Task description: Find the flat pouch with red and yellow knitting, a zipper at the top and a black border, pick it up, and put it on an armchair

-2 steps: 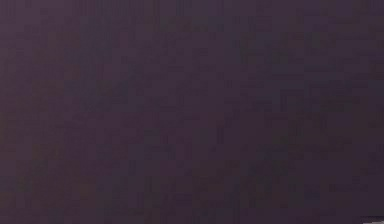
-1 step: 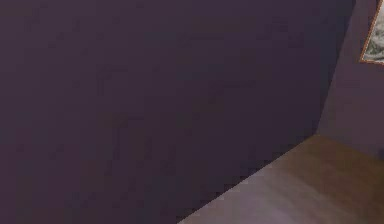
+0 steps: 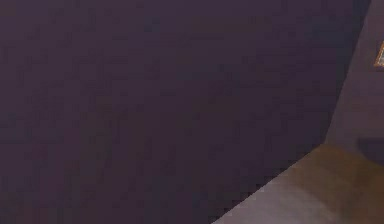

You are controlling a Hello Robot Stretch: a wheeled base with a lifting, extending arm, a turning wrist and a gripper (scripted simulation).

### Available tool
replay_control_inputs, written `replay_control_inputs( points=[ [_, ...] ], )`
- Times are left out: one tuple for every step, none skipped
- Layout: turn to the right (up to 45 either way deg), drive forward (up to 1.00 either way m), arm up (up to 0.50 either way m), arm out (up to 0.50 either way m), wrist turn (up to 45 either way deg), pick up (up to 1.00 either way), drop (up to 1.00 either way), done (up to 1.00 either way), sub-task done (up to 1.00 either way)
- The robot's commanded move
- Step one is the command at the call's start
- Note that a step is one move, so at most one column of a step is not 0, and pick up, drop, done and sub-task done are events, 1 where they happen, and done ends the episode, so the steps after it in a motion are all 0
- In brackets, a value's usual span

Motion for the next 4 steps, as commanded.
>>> replay_control_inputs(
  points=[
    [-45.0,0.00,0.00,0.00,0.0,0.00,0.00,0.00,0.00],
    [-36.0,0.00,0.00,0.00,0.0,0.00,0.00,0.00,0.00],
    [0.0,0.40,0.00,0.00,0.0,0.00,0.00,0.00,0.00],
    [-42.0,0.00,0.00,0.00,0.0,0.00,0.00,0.00,0.00]
  ],
)
